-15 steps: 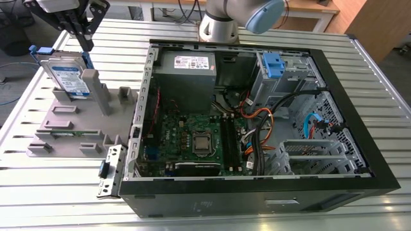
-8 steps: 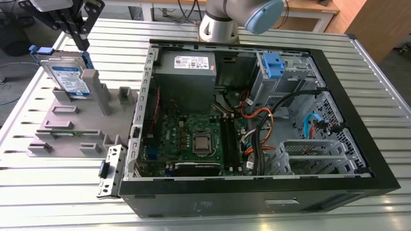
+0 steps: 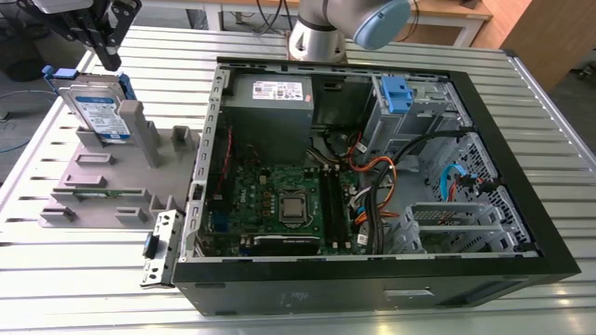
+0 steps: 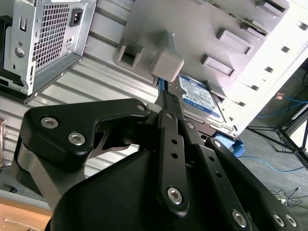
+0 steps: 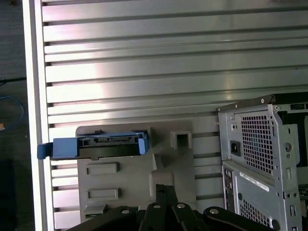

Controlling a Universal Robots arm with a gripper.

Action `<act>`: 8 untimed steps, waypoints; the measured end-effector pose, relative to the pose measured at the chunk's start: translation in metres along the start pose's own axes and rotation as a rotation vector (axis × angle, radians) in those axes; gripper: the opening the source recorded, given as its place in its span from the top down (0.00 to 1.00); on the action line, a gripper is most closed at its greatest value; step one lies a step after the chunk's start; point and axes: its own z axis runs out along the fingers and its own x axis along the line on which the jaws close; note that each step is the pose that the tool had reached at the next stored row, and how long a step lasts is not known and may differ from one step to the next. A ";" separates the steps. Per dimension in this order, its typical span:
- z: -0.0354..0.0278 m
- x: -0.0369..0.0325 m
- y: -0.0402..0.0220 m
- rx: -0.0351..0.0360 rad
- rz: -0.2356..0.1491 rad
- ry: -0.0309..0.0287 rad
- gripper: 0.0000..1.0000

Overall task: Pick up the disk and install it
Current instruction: 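Reach for the disk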

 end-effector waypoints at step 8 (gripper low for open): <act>0.0015 0.0146 0.0026 -0.0001 0.000 -0.0001 0.89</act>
